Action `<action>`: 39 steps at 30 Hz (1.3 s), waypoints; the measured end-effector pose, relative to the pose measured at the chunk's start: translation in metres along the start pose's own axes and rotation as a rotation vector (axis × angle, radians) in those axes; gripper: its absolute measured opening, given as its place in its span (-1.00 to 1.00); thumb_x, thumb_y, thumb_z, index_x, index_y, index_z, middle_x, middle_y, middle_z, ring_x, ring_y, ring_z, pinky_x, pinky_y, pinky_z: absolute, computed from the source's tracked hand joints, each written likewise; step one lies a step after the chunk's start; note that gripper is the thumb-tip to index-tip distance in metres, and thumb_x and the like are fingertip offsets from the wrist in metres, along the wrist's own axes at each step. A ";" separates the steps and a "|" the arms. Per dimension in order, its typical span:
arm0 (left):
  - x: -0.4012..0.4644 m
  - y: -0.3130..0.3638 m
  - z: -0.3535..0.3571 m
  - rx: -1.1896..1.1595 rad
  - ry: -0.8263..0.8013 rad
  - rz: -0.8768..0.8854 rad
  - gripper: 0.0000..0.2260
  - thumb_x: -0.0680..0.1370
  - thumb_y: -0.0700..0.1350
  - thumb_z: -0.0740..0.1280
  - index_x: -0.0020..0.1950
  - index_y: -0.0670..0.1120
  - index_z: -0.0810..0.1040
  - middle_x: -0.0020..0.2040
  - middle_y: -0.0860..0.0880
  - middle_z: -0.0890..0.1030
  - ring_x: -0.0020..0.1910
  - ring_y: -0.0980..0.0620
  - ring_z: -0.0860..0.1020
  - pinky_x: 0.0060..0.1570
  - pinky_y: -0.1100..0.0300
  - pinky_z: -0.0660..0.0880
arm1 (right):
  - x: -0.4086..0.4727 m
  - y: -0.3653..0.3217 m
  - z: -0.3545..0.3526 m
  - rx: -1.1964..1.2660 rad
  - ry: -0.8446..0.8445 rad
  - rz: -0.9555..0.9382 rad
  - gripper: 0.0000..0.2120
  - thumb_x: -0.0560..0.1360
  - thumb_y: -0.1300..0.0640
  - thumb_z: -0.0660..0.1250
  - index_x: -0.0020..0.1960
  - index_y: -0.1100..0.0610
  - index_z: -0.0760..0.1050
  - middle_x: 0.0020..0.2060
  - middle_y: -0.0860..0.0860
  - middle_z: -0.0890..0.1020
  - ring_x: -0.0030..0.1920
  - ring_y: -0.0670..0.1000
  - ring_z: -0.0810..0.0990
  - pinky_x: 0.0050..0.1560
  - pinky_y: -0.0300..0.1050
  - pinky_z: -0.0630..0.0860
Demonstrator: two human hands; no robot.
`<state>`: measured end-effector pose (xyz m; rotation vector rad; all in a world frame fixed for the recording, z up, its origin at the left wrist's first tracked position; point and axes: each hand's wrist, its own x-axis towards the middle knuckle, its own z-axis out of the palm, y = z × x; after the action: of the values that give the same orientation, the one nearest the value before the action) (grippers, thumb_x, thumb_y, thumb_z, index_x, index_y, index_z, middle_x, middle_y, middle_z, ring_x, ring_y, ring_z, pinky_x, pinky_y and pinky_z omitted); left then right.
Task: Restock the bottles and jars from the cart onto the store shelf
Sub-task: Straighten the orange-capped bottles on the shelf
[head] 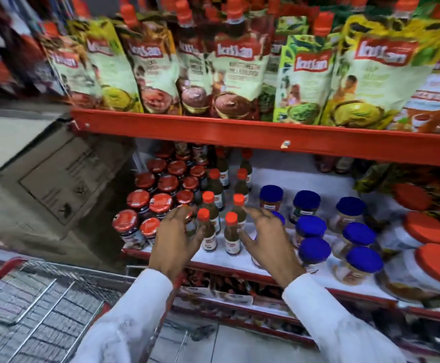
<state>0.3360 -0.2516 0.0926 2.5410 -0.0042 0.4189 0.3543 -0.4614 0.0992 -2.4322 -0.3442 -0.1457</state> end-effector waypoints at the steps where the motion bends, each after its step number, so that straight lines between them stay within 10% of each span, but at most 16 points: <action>1: 0.005 -0.002 -0.001 -0.012 -0.005 -0.004 -0.62 0.44 -0.11 0.48 0.24 -0.06 0.55 0.14 -0.13 0.65 0.12 -0.15 0.59 0.01 0.19 0.42 | 0.005 -0.005 0.005 0.030 -0.008 0.007 -0.51 0.43 0.13 0.42 0.35 0.02 0.44 0.22 0.08 0.60 0.20 0.10 0.57 0.20 -0.07 0.50; 10: 0.029 -0.008 0.009 -0.185 -0.104 -0.016 -0.82 0.40 -0.17 0.52 -0.03 -0.03 0.64 -0.12 -0.02 0.72 -0.26 0.01 0.61 -0.19 0.10 0.57 | 0.032 -0.025 0.028 -0.009 -0.070 0.115 -0.80 0.36 0.29 0.39 -0.09 0.05 0.60 -0.31 0.02 0.63 -0.28 0.06 0.59 -0.23 -0.12 0.47; 17: 0.033 -0.013 0.011 -0.202 -0.130 0.002 -0.81 0.37 -0.26 0.48 -0.06 -0.09 0.64 -0.21 -0.06 0.71 -0.29 -0.01 0.61 -0.19 0.09 0.58 | 0.036 -0.026 0.031 -0.018 -0.039 0.182 -0.84 0.30 0.32 0.41 -0.12 0.20 0.63 -0.18 0.15 0.72 -0.13 0.14 0.68 -0.07 0.12 0.63; 39: 0.022 -0.006 0.002 -0.193 -0.214 -0.002 -0.68 0.40 -0.28 0.50 0.14 -0.11 0.62 -0.14 -0.05 0.67 -0.20 -0.04 0.62 -0.09 0.12 0.59 | 0.029 -0.025 0.023 -0.021 -0.111 0.180 -0.66 0.36 0.31 0.49 0.12 0.15 0.62 0.06 0.06 0.68 0.02 0.05 0.64 0.09 -0.12 0.57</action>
<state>0.3577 -0.2459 0.0947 2.3824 -0.1161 0.1367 0.3757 -0.4224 0.1025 -2.4834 -0.1719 0.0649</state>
